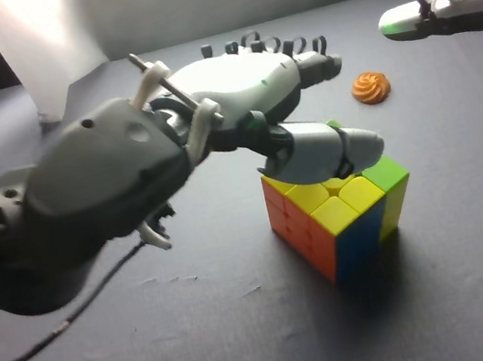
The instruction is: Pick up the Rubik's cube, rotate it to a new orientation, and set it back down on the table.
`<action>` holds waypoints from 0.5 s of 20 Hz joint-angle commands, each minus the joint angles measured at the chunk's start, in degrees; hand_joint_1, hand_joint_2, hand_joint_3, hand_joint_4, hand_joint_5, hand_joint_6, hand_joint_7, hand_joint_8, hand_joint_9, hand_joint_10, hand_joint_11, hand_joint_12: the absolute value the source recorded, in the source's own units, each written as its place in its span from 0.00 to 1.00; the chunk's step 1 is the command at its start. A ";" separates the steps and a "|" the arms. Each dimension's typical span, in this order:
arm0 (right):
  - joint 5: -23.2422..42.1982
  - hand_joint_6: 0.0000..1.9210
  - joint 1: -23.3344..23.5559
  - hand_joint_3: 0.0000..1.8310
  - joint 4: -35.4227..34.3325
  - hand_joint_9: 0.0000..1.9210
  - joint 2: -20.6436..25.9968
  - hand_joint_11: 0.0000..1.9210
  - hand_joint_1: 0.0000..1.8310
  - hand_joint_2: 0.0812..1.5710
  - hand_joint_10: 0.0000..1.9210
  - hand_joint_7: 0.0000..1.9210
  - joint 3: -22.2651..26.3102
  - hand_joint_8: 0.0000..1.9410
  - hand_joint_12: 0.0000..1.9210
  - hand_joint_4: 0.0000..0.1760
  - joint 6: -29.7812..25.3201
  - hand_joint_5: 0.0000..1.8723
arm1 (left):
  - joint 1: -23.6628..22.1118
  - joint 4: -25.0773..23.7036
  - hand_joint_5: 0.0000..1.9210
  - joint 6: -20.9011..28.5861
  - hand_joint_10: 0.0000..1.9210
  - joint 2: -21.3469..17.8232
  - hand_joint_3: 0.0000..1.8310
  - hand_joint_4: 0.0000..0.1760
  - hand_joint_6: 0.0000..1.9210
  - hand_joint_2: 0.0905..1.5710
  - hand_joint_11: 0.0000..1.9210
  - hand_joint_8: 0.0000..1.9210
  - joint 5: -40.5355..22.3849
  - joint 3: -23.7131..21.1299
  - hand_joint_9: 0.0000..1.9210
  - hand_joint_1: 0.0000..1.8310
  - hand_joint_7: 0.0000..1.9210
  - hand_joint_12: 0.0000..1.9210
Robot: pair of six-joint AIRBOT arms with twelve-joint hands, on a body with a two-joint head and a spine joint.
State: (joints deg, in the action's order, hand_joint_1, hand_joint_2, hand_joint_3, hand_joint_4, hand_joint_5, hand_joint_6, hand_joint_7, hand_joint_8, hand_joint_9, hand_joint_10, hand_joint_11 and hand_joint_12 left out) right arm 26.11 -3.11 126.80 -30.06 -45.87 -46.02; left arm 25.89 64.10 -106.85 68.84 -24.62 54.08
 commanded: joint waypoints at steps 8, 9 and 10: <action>-3.32 0.00 0.50 0.00 -2.01 0.51 0.12 0.49 0.68 0.75 1.00 0.45 0.12 0.99 1.00 0.00 0.52 0.00 | -6.82 4.09 0.07 -8.72 0.00 -9.00 0.00 0.00 0.00 0.68 0.02 0.00 3.02 -3.07 0.03 0.00 0.07 0.01; -3.32 0.00 0.51 0.00 -2.01 0.50 0.12 0.48 0.67 0.76 1.00 0.45 0.12 0.97 1.00 0.00 0.52 0.01 | -7.68 4.47 0.02 -9.25 0.00 -10.29 0.00 0.00 0.00 0.69 0.00 0.00 3.39 -3.41 0.01 0.00 0.01 0.00; -3.32 0.00 0.51 0.00 -2.01 0.50 0.13 0.48 0.68 0.75 1.00 0.45 0.12 0.96 1.00 0.00 0.52 0.01 | -8.57 5.53 0.01 -10.59 0.00 -11.28 0.01 0.00 0.00 0.71 0.00 0.00 3.96 -3.73 0.00 0.00 0.01 0.00</action>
State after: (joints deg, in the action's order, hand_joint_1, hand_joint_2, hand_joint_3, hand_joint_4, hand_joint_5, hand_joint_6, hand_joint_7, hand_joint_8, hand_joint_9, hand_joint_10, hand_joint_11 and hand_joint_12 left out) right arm 26.09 -3.11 126.78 -30.06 -45.84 -46.02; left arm 18.11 71.05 -117.38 57.49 -19.44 50.57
